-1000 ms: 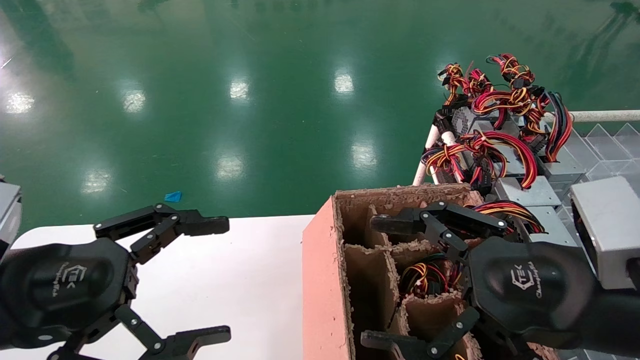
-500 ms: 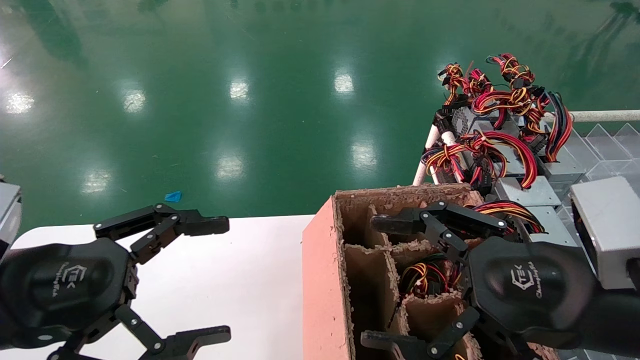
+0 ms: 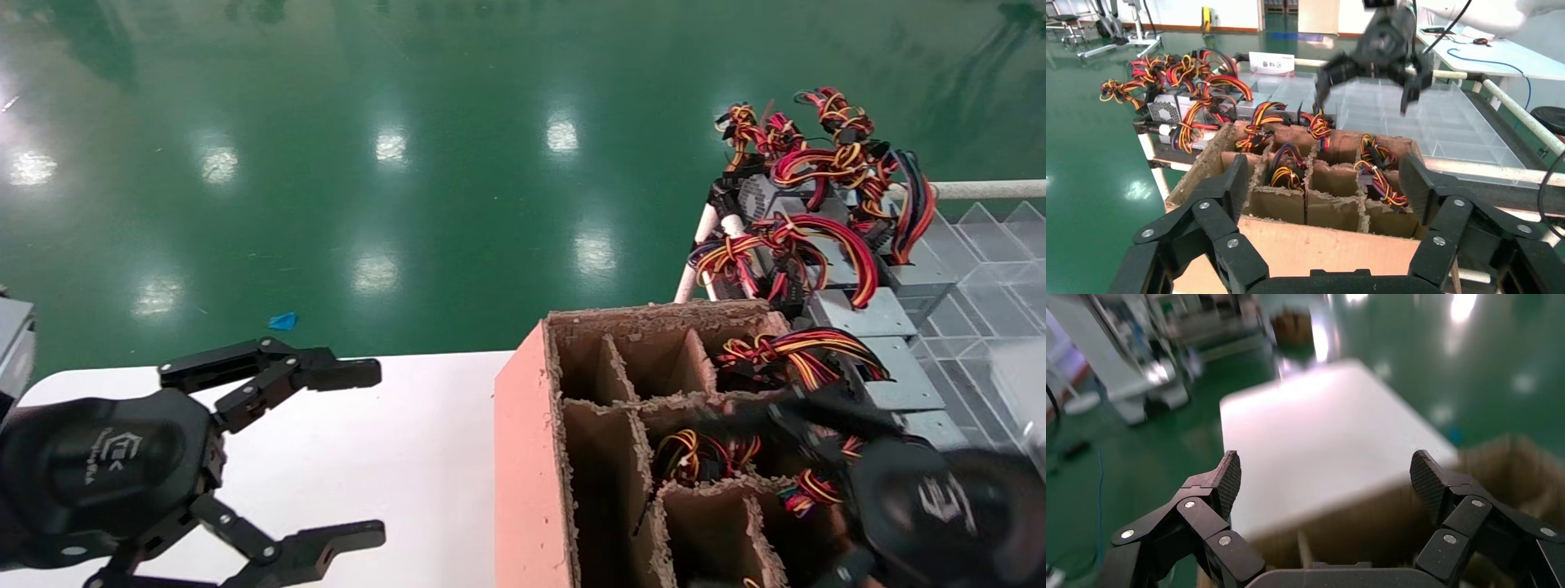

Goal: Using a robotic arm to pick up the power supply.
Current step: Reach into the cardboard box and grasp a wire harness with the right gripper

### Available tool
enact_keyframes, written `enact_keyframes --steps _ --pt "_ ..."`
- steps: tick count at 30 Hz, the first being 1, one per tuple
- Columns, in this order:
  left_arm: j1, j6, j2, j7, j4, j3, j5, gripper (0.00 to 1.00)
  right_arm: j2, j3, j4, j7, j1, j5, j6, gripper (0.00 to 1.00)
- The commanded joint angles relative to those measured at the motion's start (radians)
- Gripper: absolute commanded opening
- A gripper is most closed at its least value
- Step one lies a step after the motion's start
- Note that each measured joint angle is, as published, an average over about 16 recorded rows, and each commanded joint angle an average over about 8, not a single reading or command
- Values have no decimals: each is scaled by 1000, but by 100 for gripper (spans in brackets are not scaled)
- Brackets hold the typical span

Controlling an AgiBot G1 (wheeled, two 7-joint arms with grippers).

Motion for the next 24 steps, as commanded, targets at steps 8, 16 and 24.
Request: enact_keyframes --steps 8,16,24 --pt "0 0 0 0 0 0 0 0 89 -104 31 35 42 -136 -18 100" --pt "0 0 0 0 0 0 0 0 105 -210 -11 22 81 -159 -23 34" --pt "0 0 0 0 0 0 0 0 85 -300 -97 -25 128 -157 -23 0"
